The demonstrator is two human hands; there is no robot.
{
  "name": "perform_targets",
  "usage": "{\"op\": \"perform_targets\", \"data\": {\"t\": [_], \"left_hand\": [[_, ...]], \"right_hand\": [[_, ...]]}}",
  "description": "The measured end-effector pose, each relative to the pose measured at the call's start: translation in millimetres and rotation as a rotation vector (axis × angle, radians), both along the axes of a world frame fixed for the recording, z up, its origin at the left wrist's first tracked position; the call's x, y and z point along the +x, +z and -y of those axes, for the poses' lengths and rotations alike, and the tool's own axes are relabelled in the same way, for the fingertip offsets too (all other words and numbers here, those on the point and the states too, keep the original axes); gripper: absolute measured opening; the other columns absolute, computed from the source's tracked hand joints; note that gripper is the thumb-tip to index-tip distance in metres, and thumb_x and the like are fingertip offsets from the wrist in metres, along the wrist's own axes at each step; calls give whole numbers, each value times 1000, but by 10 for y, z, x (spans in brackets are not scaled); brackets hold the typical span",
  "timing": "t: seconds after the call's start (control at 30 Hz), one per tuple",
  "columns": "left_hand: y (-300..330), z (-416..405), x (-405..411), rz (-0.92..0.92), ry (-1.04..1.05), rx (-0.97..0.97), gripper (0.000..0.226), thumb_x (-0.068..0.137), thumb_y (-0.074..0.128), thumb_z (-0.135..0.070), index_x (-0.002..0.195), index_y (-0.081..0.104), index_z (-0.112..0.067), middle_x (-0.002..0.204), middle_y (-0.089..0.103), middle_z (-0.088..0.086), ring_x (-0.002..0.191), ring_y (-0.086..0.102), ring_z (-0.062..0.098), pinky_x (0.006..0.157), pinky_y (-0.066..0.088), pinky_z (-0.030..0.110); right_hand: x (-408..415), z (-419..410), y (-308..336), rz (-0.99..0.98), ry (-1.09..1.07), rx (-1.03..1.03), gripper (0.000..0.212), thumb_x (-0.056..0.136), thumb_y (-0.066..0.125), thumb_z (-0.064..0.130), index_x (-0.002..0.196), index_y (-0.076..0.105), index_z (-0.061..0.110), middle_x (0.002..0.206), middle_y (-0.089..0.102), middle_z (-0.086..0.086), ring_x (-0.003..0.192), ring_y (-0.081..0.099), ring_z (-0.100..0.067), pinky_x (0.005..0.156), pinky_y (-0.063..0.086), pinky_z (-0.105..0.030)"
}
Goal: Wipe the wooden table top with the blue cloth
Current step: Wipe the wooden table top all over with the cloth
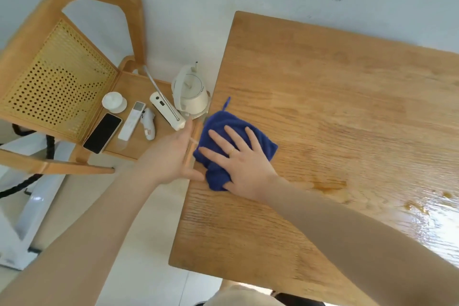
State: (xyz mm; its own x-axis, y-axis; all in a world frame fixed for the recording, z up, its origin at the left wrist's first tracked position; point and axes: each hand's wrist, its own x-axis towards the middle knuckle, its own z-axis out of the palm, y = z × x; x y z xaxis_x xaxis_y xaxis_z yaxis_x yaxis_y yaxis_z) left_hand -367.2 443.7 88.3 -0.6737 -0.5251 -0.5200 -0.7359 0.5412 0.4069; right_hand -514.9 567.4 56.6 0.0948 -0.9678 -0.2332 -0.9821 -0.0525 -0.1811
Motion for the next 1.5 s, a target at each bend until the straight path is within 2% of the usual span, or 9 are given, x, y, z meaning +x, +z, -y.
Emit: {"op": "perform_targets", "data": {"t": [0.1,0.23,0.37,0.63,0.8,1.07,1.2,1.37,1.5], "left_hand": [[41,-78,105,-54,36,46,125,65,81,-42,149,-9,-22,153,29,3,132,39,23,101,37,33],[-49,-321,109,-232,210,57,121,65,80,-43,150,-4,-26,157,17,-1,138,30,19,107,33,35],[-150,-644,152,-57,193,-17,123,64,75,-54,150,-5,-15,156,-20,3,145,8,21,115,20,34],[-65,-859,57,50,278,-93,106,75,67,-52,149,4,-9,157,12,9,139,28,25,105,34,36],[-50,-867,37,49,356,-27,106,74,70,-48,149,3,-16,146,36,7,127,44,25,92,43,36],[58,-927,20,30,391,11,95,80,68,-37,148,8,-11,147,35,11,128,43,27,94,41,37],[76,-957,-13,94,381,-55,91,78,67,-46,145,16,-13,142,42,10,123,47,27,92,42,38],[59,-1195,-69,151,240,-275,87,87,59,-40,150,2,-26,158,-10,7,145,1,25,117,7,44],[67,-1523,-142,10,341,-269,90,85,64,-31,150,3,-16,158,2,7,145,6,24,118,11,39]], "right_hand": [[-168,201,-7,-35,53,-12,73,84,52,45,145,13,43,158,1,5,145,-3,-27,112,-5,-55],[-328,668,-20,-28,-154,-38,64,87,46,45,144,18,42,158,4,5,145,1,-26,112,-3,-54],[-217,551,-7,-46,-218,-65,65,87,45,45,145,16,41,159,4,2,145,-1,-27,113,-4,-55],[-125,-118,-16,-32,-41,-12,71,84,48,47,145,12,44,158,3,5,145,1,-26,113,-3,-53],[-396,347,-55,-32,-309,-58,68,87,47,45,145,13,42,158,4,4,145,1,-26,114,-2,-52],[131,-686,19,-39,-127,-19,75,86,49,46,146,4,42,159,-3,2,145,-6,-28,111,-10,-53],[-106,-540,25,-36,-23,7,71,88,48,47,145,6,44,158,-3,5,145,-4,-25,113,-6,-52],[-533,-167,-57,-3,-412,-40,66,90,46,45,145,11,41,158,-1,5,145,-3,-27,114,-3,-52],[-409,-425,26,-43,-324,-18,71,89,47,46,147,7,37,158,-4,2,144,-6,-29,113,-5,-54]]}}
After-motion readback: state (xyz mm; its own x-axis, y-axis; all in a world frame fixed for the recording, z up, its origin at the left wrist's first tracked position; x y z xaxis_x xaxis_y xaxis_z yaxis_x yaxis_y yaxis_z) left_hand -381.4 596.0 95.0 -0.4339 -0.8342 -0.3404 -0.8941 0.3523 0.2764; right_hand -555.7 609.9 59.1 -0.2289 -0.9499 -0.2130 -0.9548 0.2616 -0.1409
